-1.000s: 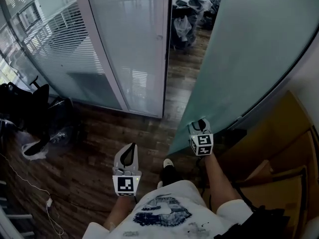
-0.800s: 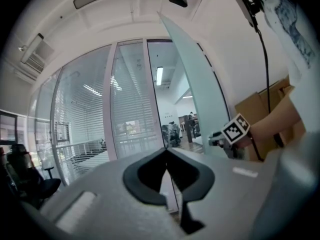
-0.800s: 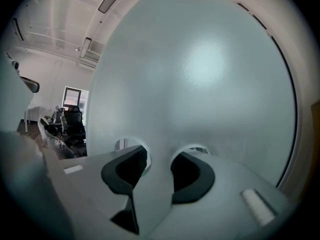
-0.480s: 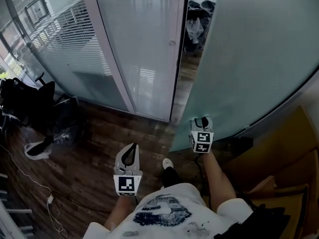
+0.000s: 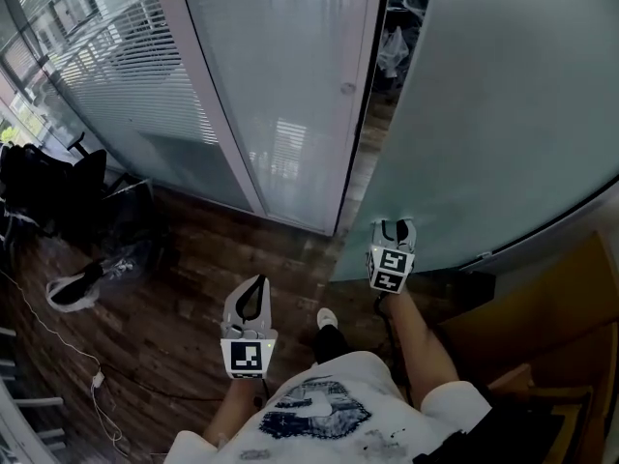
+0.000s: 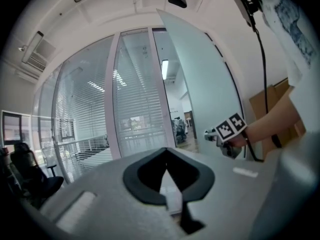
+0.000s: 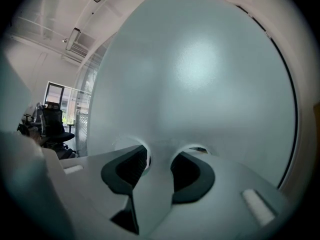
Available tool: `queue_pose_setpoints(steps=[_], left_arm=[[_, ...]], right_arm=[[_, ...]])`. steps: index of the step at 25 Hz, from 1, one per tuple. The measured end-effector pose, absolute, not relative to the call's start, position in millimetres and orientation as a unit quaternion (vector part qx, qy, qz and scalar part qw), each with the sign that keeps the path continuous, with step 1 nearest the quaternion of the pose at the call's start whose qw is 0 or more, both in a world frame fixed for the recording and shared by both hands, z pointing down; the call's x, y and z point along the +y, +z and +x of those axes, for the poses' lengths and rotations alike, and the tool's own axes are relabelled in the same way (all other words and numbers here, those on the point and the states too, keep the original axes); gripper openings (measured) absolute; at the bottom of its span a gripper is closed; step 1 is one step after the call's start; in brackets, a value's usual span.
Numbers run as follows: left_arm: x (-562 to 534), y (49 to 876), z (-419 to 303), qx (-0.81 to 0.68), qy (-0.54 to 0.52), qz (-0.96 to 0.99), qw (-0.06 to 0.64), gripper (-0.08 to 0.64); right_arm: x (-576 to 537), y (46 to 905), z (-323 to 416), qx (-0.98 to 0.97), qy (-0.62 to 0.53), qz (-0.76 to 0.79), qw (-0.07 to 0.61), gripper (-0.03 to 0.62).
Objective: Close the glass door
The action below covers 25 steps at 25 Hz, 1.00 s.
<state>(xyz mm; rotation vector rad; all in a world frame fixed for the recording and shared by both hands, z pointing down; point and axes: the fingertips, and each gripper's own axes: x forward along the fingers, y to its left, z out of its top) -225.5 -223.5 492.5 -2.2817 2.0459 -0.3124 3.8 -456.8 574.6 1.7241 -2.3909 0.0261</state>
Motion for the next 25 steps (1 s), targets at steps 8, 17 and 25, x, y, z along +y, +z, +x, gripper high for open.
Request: queue_pose_setpoints(steps=[8,17,25], left_arm=[[-257,500,-229,0.669,-0.104,-0.736,0.01,-0.002],[-291,497,-245,0.685,-0.111,-0.72,0.021,-0.002],[-316,482,-259,0.7,-0.115,-0.704,0.034,-0.002]], right_arm=[[-500,575,-7,-0.793,0.005,0.603,0.093,0.14],[-546,576,-16,-0.772,0.004,0.63,0.088,0.14],[-583,558,-24,-0.758,0.003,0.647,0.085,0.141]])
